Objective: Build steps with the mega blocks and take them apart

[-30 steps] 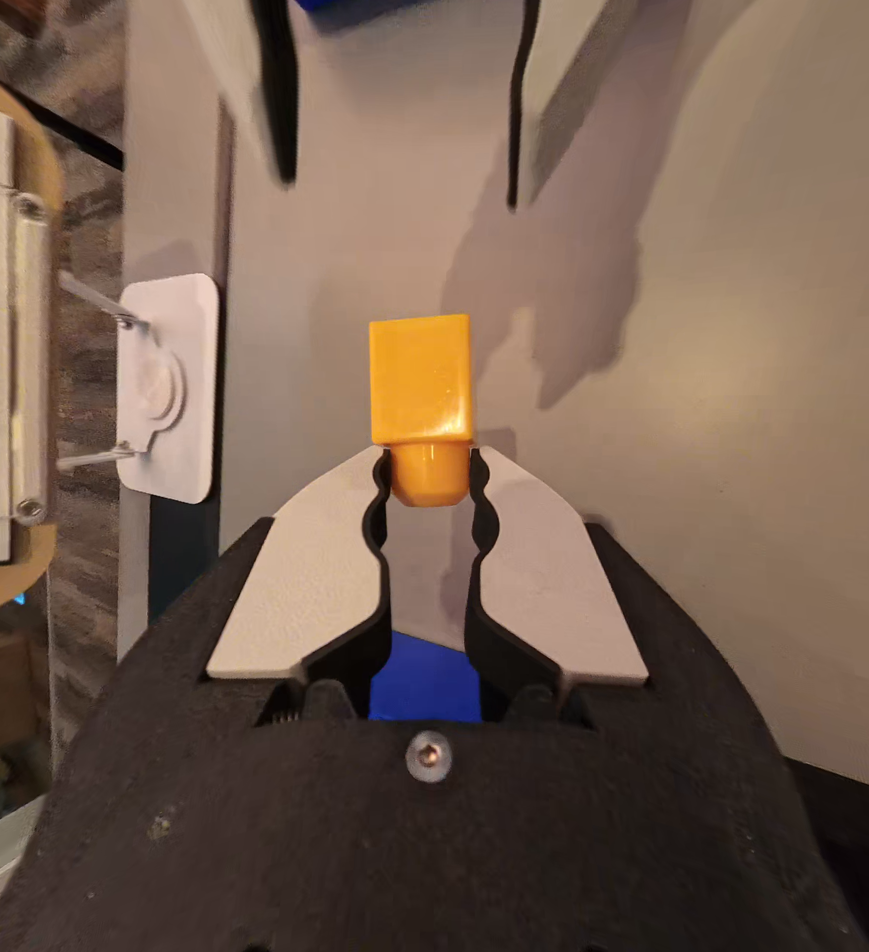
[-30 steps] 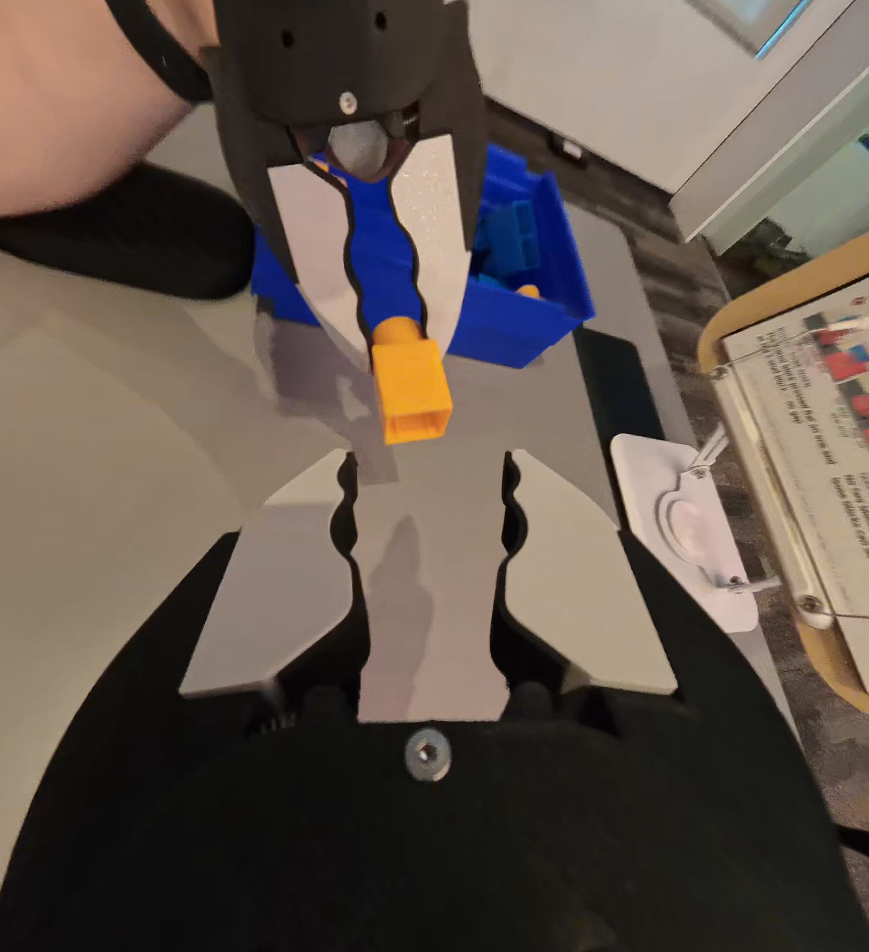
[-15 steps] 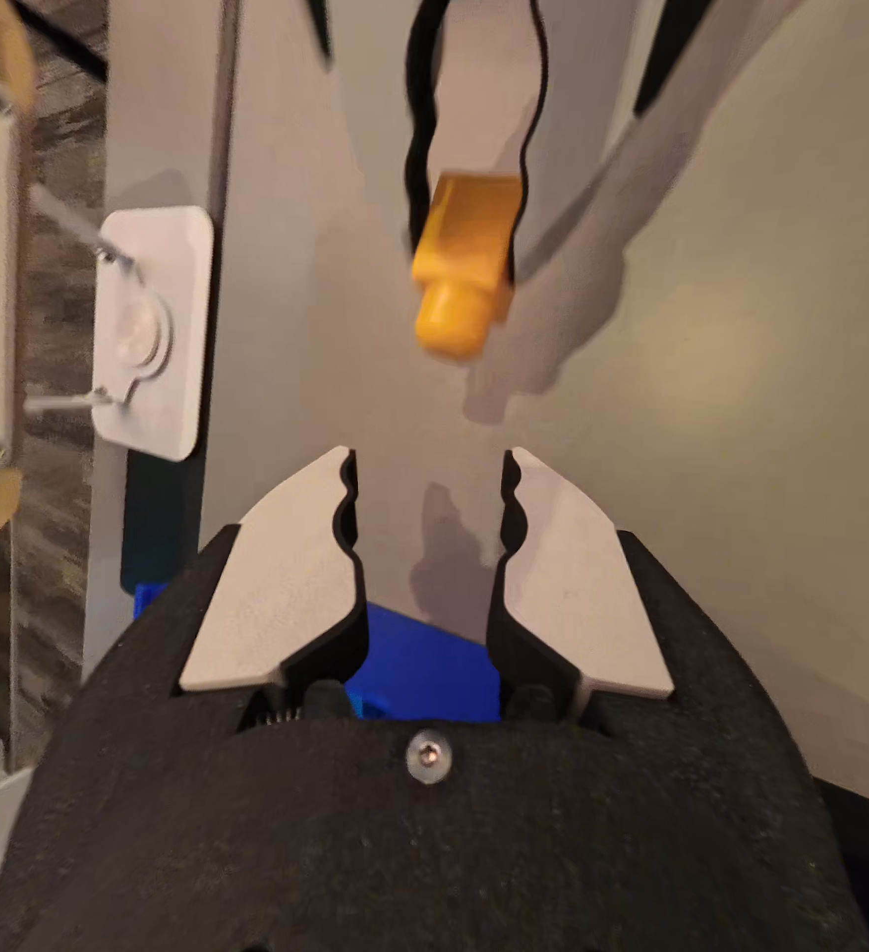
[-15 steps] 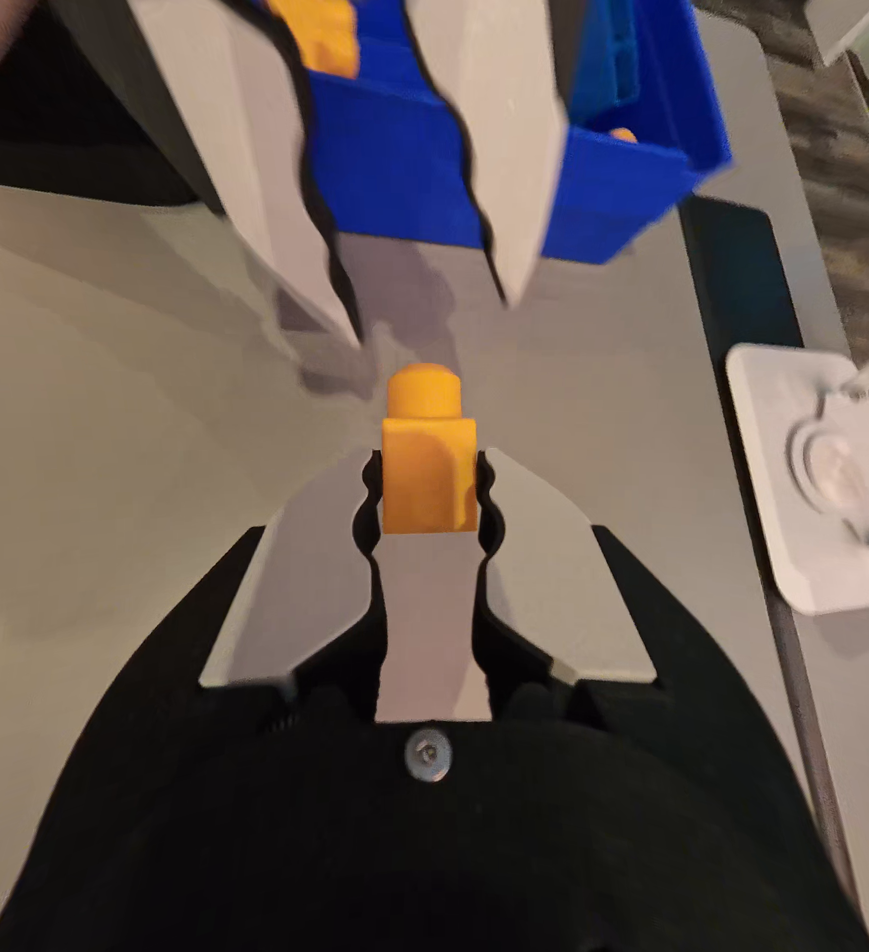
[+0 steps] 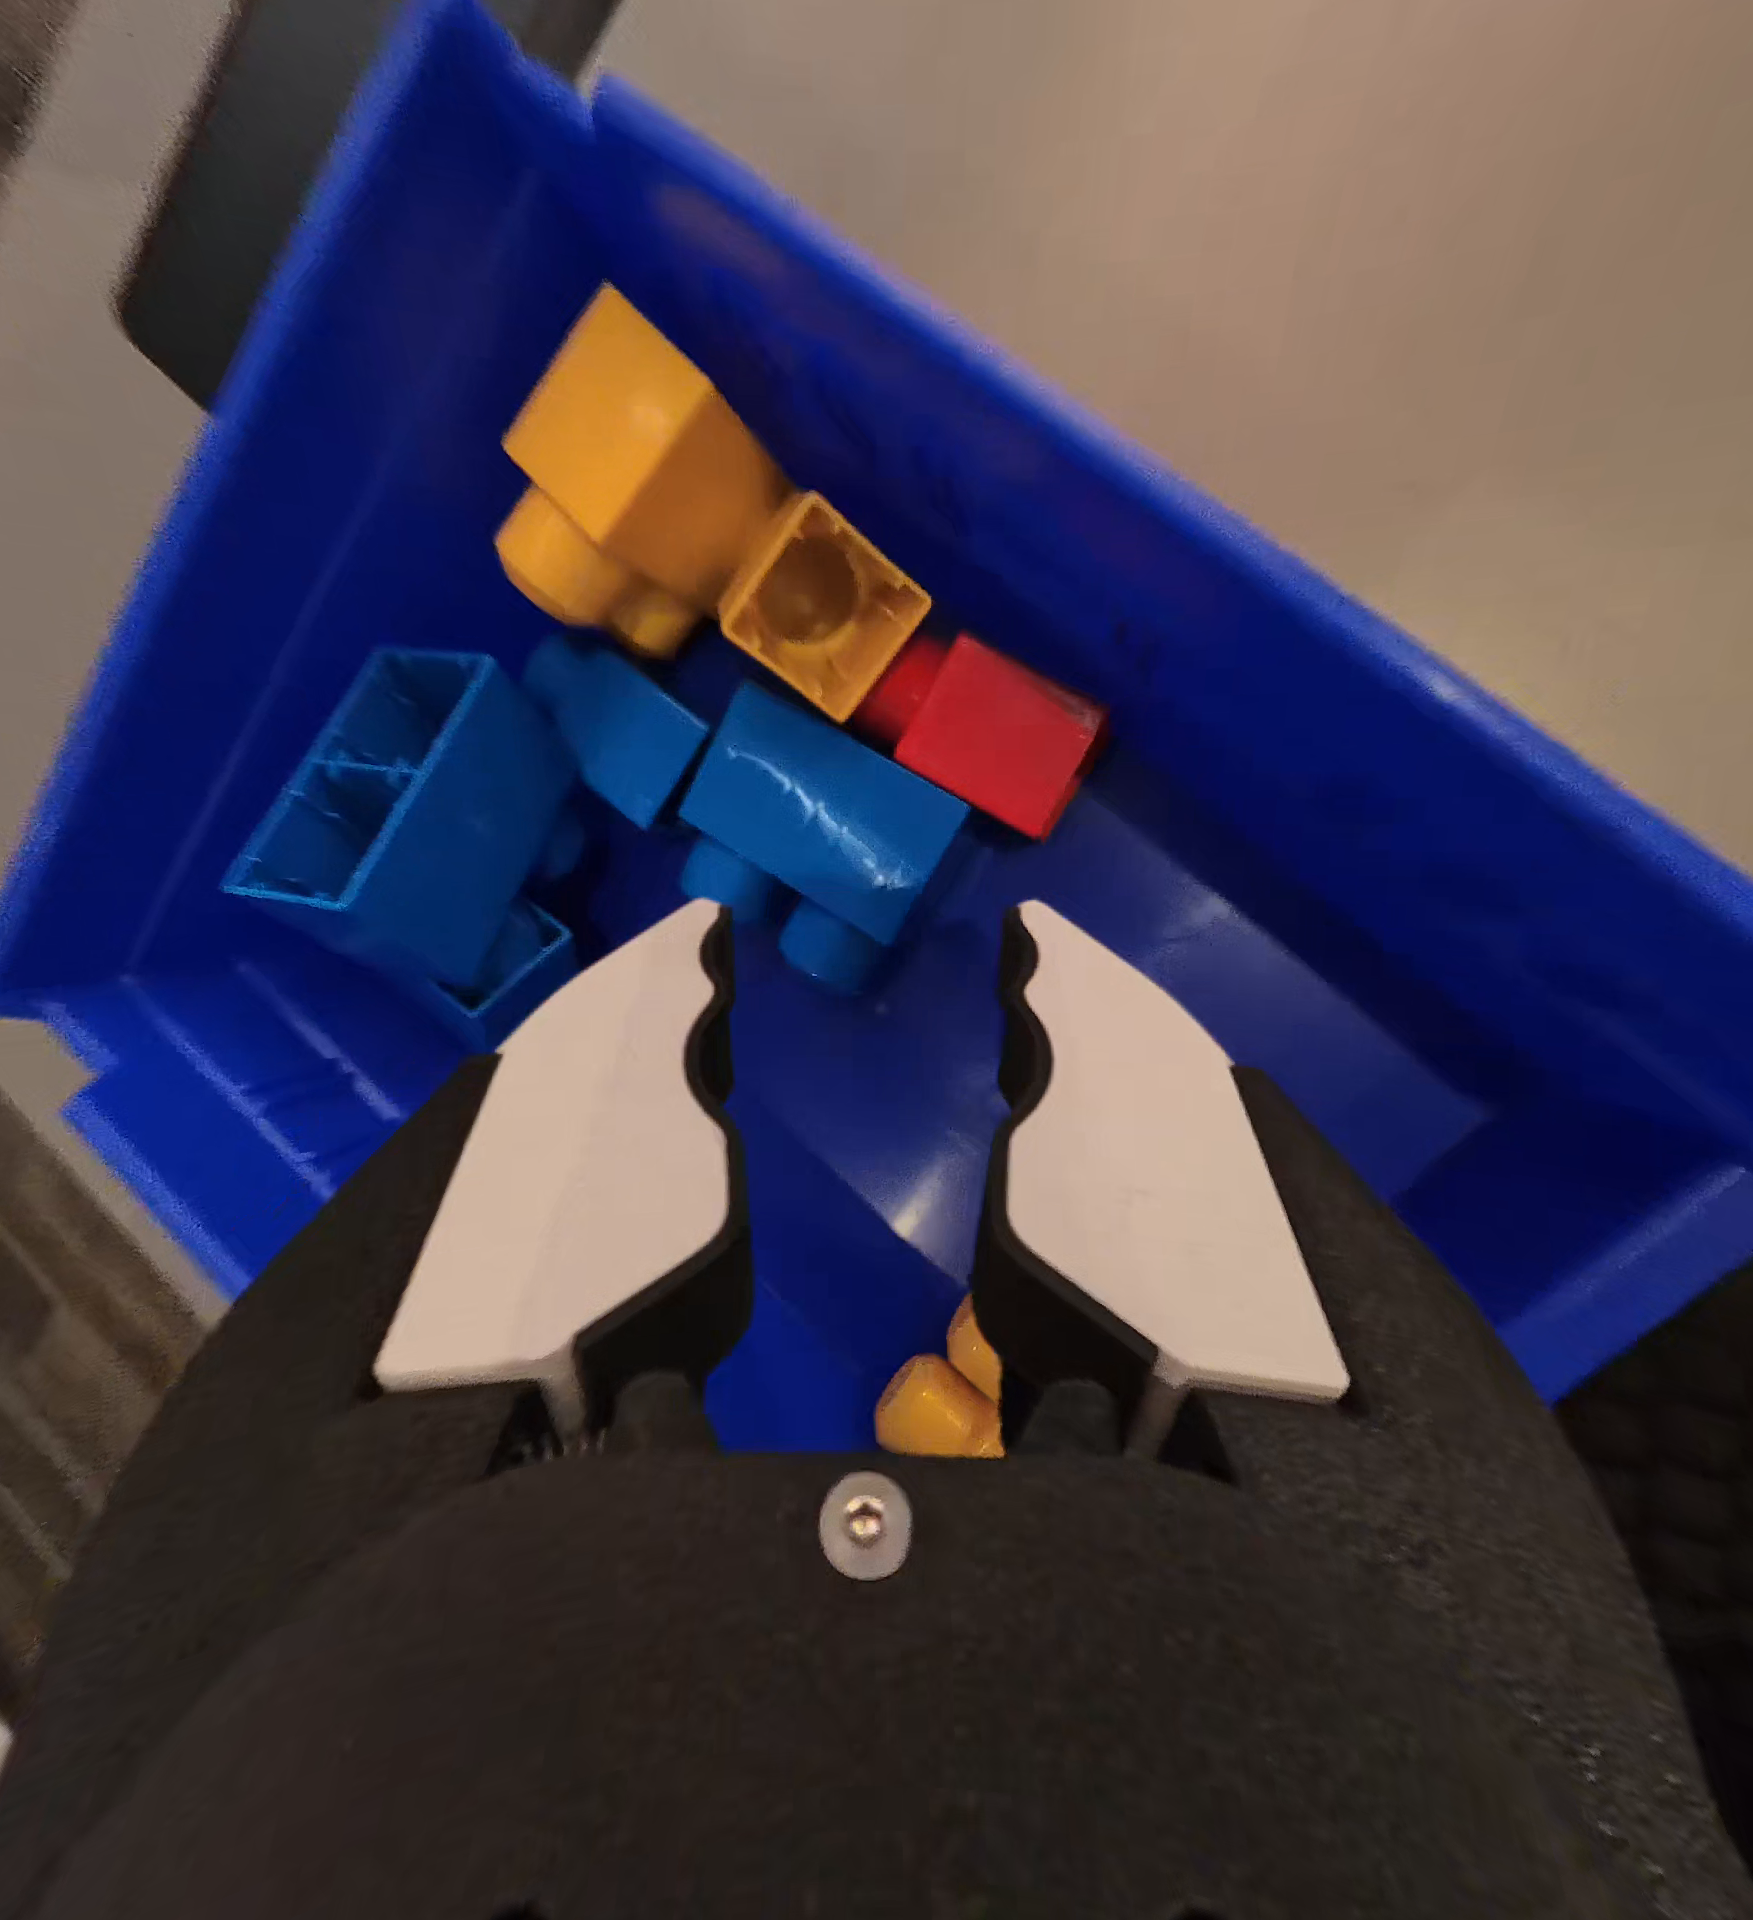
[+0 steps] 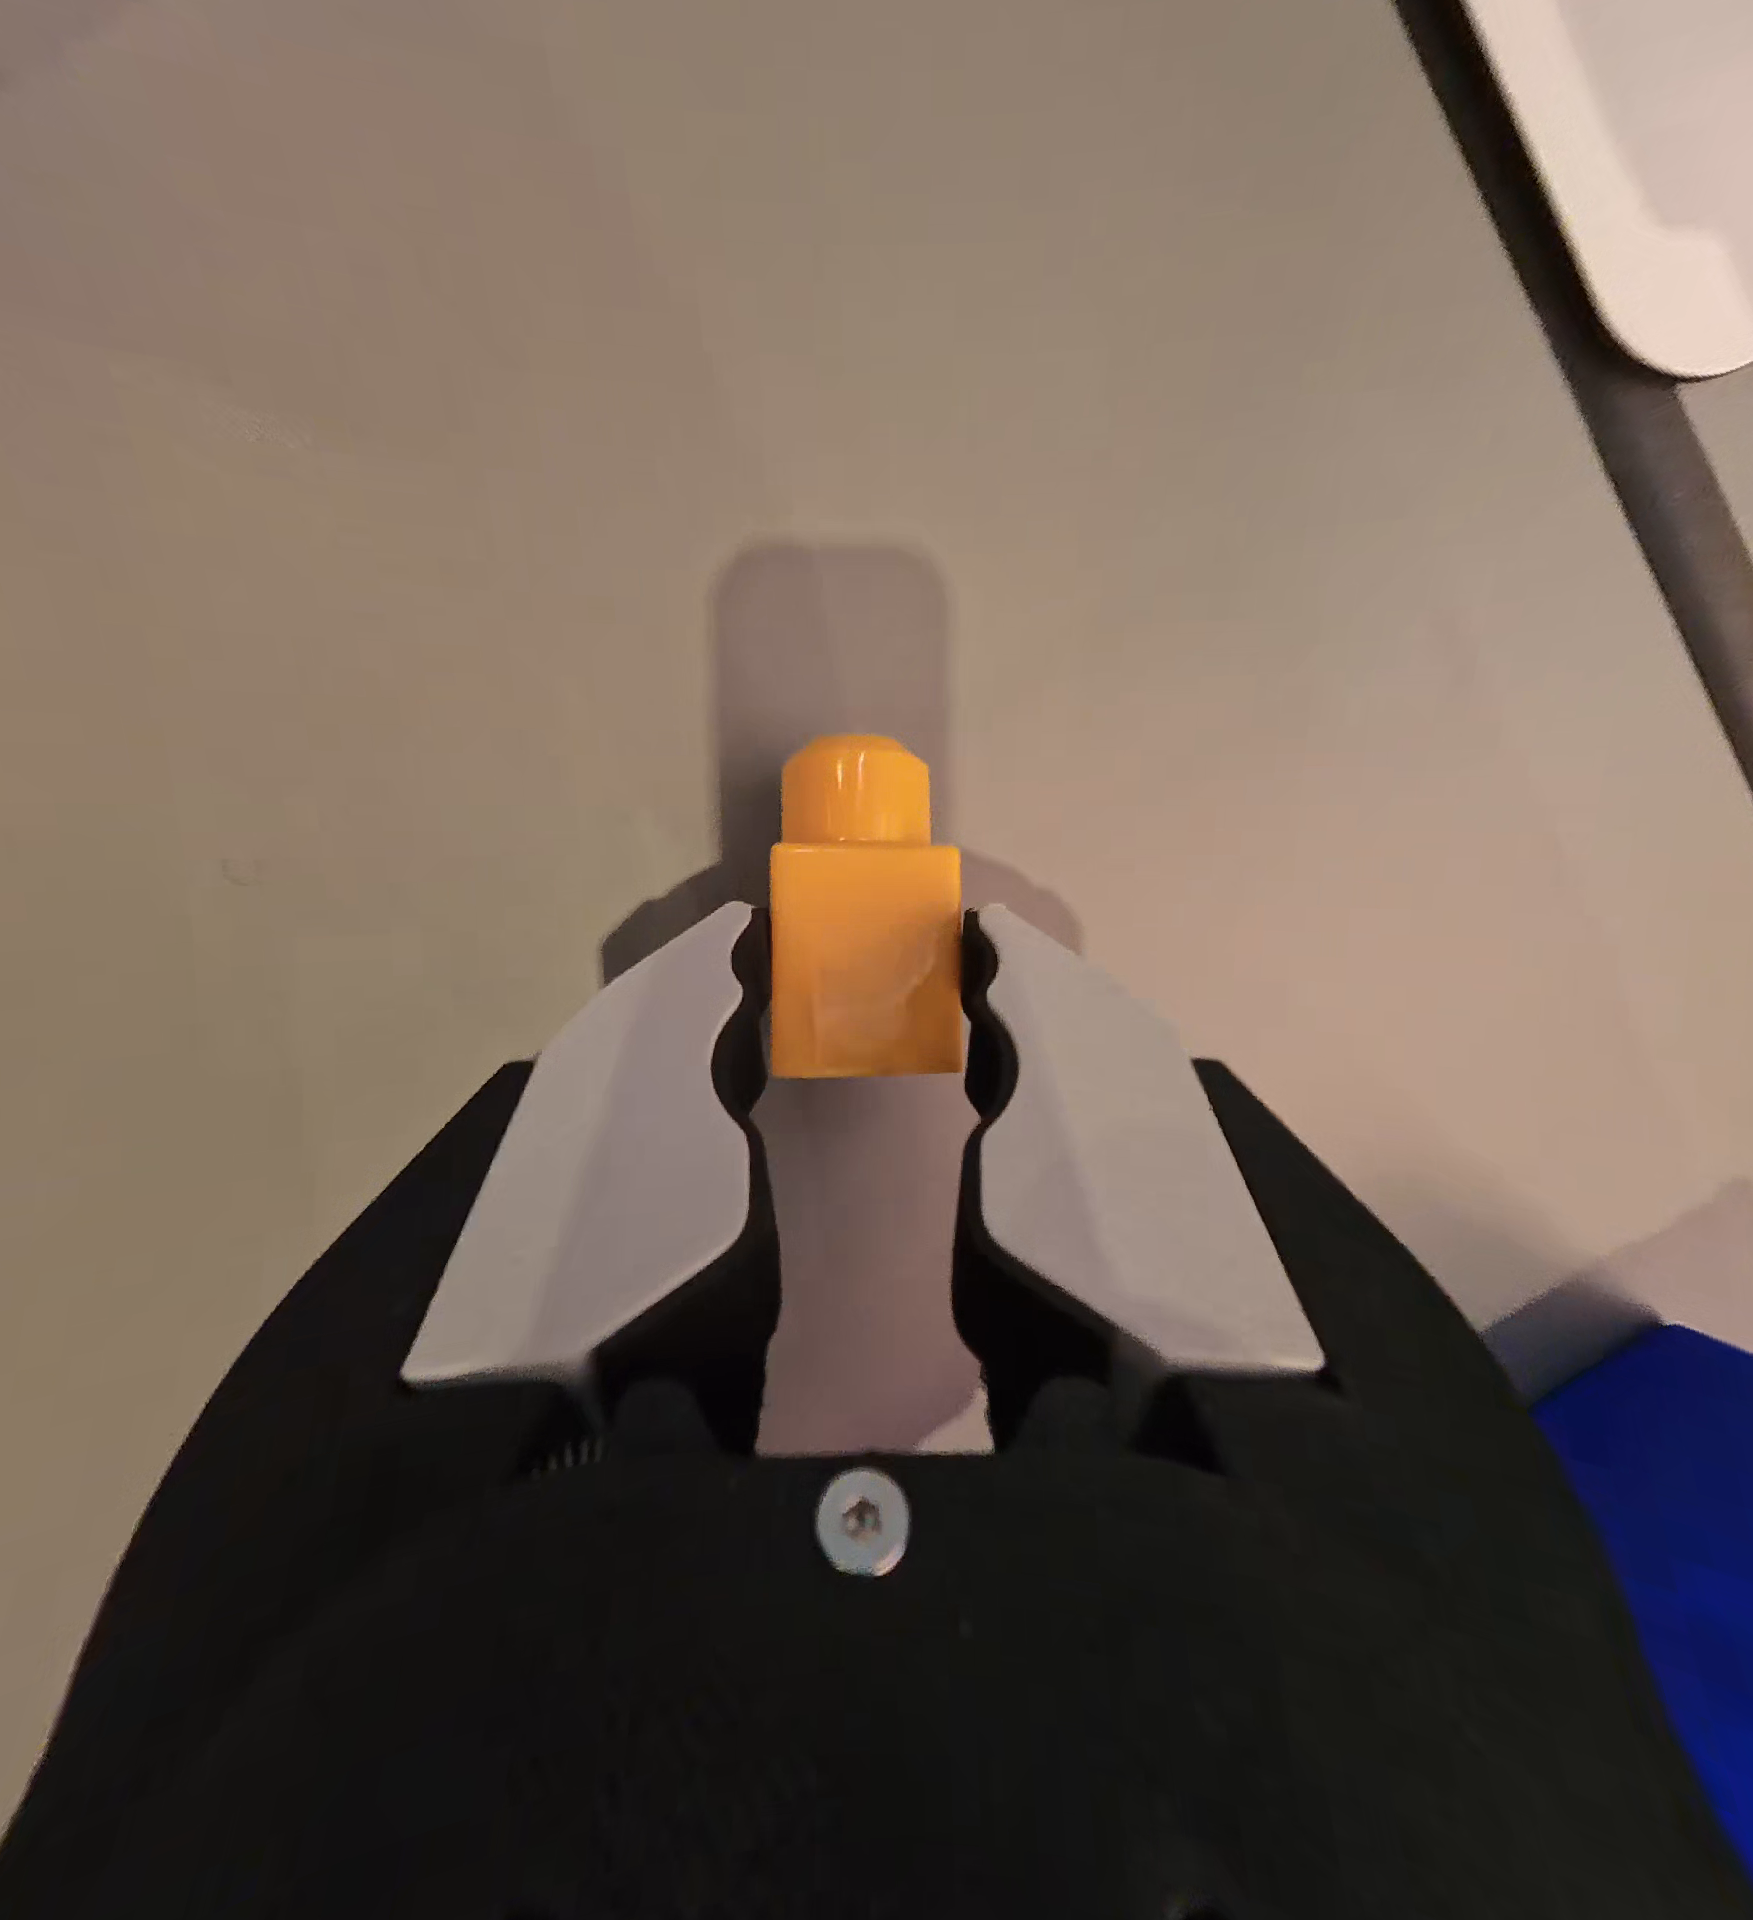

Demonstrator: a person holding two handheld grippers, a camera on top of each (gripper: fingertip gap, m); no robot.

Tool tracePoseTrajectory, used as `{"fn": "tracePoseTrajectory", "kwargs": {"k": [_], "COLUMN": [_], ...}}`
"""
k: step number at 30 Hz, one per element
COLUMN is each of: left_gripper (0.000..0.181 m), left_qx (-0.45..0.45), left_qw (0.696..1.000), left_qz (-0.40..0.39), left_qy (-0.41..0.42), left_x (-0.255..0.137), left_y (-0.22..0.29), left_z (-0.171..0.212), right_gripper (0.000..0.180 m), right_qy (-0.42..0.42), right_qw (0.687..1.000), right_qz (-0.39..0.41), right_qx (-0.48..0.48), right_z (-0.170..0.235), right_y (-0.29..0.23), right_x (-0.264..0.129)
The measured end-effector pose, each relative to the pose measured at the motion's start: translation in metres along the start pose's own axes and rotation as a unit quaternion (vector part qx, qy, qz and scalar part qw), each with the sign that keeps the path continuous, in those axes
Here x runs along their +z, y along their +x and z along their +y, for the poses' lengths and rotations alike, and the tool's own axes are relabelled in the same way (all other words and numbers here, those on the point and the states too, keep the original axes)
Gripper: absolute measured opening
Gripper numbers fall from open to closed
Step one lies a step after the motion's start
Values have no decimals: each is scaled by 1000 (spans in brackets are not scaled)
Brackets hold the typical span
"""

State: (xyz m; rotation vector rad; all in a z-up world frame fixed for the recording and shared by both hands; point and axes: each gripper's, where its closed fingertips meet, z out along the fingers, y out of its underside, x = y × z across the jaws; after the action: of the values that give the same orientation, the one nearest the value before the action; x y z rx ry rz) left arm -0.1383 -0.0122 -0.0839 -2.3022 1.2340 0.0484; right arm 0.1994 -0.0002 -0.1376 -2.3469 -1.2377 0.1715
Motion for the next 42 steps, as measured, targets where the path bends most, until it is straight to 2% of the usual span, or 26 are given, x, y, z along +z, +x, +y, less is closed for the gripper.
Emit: {"fn": "tracePoseTrajectory", "kwargs": {"k": [4,9,13,17,23,28,33,37,40,42], "left_gripper": [51,50,43,40,39,39,39,39,39,38], "left_qx": [-44,-51,-43,-32,-35,-36,-22,28,108,174], "left_qw": [998,996,997,997,997,997,999,998,990,977], "left_qz": [26,27,41,41,59,57,37,5,3,28], "left_qy": [-38,-73,-47,-58,-41,-40,-2,49,93,117], "left_x": [27,44,50,59,58,42,7,-35,-62,-72], "left_y": [-5,-10,-7,-6,-3,-4,-4,8,44,82], "left_z": [21,42,36,42,43,43,26,-10,-51,-78], "right_gripper": [36,38,38,38,38,38,38,38,43,50], "right_qy": [-27,-2,19,15,13,13,36,136,233,261], "right_qw": [1000,1000,1000,1000,999,999,998,989,961,932], "right_qz": [-9,4,-6,-17,-25,-27,-24,-42,-147,-246], "right_qx": [2,-8,-18,-21,-26,-29,-37,-38,5,55], "right_z": [9,-2,-11,-10,-10,-10,-19,-52,-81,-89], "right_y": [-3,-3,-10,-15,-19,-19,-22,-37,-70,-92], "right_x": [6,-2,-11,-9,-7,-6,-12,-39,-74,-94]}}
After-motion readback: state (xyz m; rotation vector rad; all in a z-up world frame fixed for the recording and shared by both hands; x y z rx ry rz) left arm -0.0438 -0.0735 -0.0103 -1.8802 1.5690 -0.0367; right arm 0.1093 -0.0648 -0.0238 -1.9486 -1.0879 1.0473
